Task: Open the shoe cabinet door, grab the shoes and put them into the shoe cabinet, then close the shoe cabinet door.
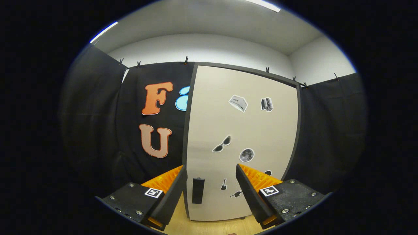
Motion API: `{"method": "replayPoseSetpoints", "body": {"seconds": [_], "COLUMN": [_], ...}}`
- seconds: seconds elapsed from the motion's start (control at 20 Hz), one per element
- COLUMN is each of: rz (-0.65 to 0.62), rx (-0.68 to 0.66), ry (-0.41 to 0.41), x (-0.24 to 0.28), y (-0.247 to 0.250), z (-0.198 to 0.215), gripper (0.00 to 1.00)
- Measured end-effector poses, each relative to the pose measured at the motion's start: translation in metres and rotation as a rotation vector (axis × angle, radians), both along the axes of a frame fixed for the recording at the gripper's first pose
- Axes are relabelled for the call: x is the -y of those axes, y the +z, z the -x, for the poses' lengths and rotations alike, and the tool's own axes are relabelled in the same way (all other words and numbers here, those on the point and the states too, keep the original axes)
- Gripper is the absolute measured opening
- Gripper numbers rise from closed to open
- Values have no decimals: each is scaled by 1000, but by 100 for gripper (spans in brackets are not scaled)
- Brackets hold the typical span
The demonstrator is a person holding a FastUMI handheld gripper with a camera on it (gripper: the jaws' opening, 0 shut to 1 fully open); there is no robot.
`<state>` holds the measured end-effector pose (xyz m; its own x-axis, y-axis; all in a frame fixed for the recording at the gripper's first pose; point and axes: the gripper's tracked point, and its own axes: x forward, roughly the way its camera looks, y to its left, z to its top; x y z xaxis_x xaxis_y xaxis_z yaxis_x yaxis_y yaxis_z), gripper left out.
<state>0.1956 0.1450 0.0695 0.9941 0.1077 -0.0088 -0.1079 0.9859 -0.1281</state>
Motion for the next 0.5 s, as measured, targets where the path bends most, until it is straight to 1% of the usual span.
{"method": "replayPoseSetpoints", "body": {"seconds": [0.5], "rz": [-8], "rx": [18], "ry": [-31], "x": [17], "y": [12], "z": [28], "gripper": [93]}}
